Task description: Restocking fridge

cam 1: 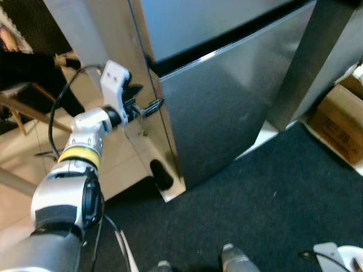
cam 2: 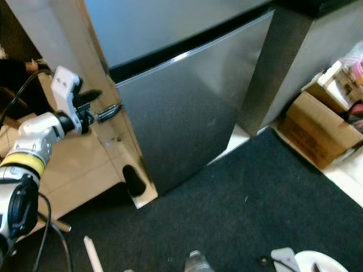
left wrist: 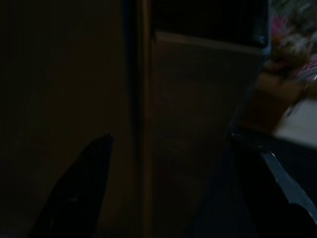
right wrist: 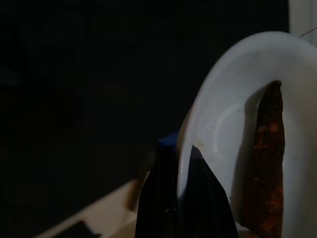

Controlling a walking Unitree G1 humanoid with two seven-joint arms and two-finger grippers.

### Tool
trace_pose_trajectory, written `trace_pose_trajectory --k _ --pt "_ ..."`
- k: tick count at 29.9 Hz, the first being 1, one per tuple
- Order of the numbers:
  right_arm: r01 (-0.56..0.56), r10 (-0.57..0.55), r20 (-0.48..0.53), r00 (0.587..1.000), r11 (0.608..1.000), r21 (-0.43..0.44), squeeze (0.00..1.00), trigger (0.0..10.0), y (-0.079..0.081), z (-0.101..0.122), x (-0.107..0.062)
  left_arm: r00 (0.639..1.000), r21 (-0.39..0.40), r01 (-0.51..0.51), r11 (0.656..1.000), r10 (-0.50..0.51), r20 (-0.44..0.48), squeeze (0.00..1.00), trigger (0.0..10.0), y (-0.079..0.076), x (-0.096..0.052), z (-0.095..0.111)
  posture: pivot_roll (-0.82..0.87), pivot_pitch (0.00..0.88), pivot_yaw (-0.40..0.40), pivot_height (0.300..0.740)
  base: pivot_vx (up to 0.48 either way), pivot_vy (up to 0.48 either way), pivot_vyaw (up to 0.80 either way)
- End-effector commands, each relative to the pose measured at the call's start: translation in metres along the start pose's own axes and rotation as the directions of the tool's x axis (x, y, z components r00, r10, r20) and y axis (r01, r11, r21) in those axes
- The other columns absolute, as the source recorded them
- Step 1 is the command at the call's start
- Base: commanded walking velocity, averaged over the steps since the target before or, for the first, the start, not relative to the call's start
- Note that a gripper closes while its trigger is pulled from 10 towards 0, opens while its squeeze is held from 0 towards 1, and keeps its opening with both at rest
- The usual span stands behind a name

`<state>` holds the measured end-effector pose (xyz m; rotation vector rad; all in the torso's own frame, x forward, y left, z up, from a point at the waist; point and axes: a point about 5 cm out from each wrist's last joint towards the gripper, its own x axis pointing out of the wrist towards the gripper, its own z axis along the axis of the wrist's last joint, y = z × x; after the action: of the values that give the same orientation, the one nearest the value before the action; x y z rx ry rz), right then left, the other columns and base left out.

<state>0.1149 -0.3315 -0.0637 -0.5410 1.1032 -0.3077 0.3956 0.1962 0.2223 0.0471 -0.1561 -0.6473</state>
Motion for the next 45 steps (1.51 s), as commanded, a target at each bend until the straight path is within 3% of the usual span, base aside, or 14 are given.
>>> trace_pose_trajectory --k 1,11,13,19,22,26,33,34,36,39,41,42,43,45 --pt "0.015 -0.014 0.030 0.999 1.000 -0.021 0.00 10.0 -0.003 0.000 -0.001 1.000 -0.060 0.029 0.998 -0.029 0.011 0.00 10.0 -0.008 0.006 -0.006 -0.20 0.354 0.053 0.740 0.000 0.000 0.00" --pt "0.065 -0.063 0.066 0.996 0.998 -0.028 0.00 10.0 -0.018 -0.010 -0.004 0.971 -0.056 0.196 0.979 -0.186 0.149 0.00 10.0 -0.029 0.038 0.035 -0.23 0.375 0.071 0.740 0.000 0.000 0.00" --pt "0.066 -0.064 0.073 0.995 0.997 -0.027 0.00 10.0 -0.015 -0.011 -0.005 0.922 0.013 0.329 0.944 -0.325 0.212 0.00 10.0 -0.043 0.049 0.058 -0.23 0.375 0.086 0.740 0.000 0.000 0.00" --pt "0.062 -0.061 0.084 0.995 0.998 -0.018 0.00 10.0 -0.010 -0.008 -0.005 0.845 0.067 0.476 0.877 -0.477 0.240 0.00 10.0 -0.061 0.058 0.075 -0.22 0.349 0.095 0.740 0.000 0.000 0.00" --pt "0.059 -0.058 0.103 0.993 0.998 -0.007 0.00 10.0 -0.006 0.001 -0.003 0.756 0.077 0.631 0.772 -0.634 0.161 0.00 10.0 -0.085 0.060 0.054 -0.20 0.319 0.099 0.740 0.000 0.000 0.00" --pt "0.054 -0.052 0.127 0.991 0.999 -0.008 0.00 10.0 -0.004 0.013 -0.001 0.576 -0.026 0.814 0.581 -0.799 0.173 0.00 10.0 -0.115 0.057 0.036 -0.19 0.302 0.100 0.740 0.000 0.000 0.00" --pt "0.054 -0.054 0.131 0.990 0.999 -0.003 0.00 10.0 -0.003 0.019 0.000 0.426 -0.009 0.902 0.431 -0.888 0.173 0.00 10.0 -0.135 0.049 0.037 -0.17 0.262 0.099 0.740 0.000 0.000 0.00" --pt "0.054 -0.054 0.132 0.990 0.999 -0.001 0.00 10.0 -0.003 0.021 0.000 0.381 -0.022 0.923 0.383 -0.905 0.188 0.00 10.0 -0.141 0.045 0.037 -0.18 0.251 0.099 0.740 0.000 0.000 0.00" --pt "0.052 -0.051 0.134 0.990 0.999 -0.002 0.00 10.0 -0.002 0.026 0.001 0.311 -0.093 0.950 0.298 -0.928 0.204 0.00 10.0 -0.157 0.031 0.025 -0.16 0.237 0.096 0.740 0.000 0.000 0.00" --pt "0.050 -0.050 0.135 0.990 0.999 -0.002 0.00 10.0 -0.001 0.027 0.001 0.293 -0.118 0.954 0.275 -0.936 0.196 0.00 10.0 -0.163 0.025 0.016 -0.16 0.229 0.098 0.740 0.000 0.000 0.00" --pt "0.045 -0.044 0.139 0.989 0.999 -0.004 0.00 10.0 0.003 0.030 0.001 0.283 -0.223 0.943 0.246 -0.947 0.153 0.00 10.0 -0.174 0.005 -0.018 -0.15 0.183 0.093 0.740 0.000 0.000 0.00" --pt "0.044 -0.043 0.142 0.989 0.999 -0.005 0.00 10.0 0.006 0.031 0.001 0.295 -0.316 0.915 0.250 -0.950 0.103 0.00 10.0 -0.179 -0.010 -0.049 -0.14 0.169 0.089 0.740 0.000 0.000 0.00" --pt "0.044 -0.043 0.142 0.989 0.999 -0.005 0.00 10.0 0.006 0.031 0.001 0.295 -0.316 0.915 0.250 -0.950 0.103 0.00 10.0 -0.179 -0.010 -0.049 -0.14 0.169 0.089 0.740 0.000 0.000 0.00" --pt "0.046 -0.045 0.142 0.989 0.999 -0.003 0.00 10.0 0.008 0.032 0.001 0.318 -0.473 0.823 0.315 -0.945 -0.075 0.00 10.0 -0.190 -0.054 -0.124 -0.13 0.146 0.078 0.740 0.000 0.000 0.00"
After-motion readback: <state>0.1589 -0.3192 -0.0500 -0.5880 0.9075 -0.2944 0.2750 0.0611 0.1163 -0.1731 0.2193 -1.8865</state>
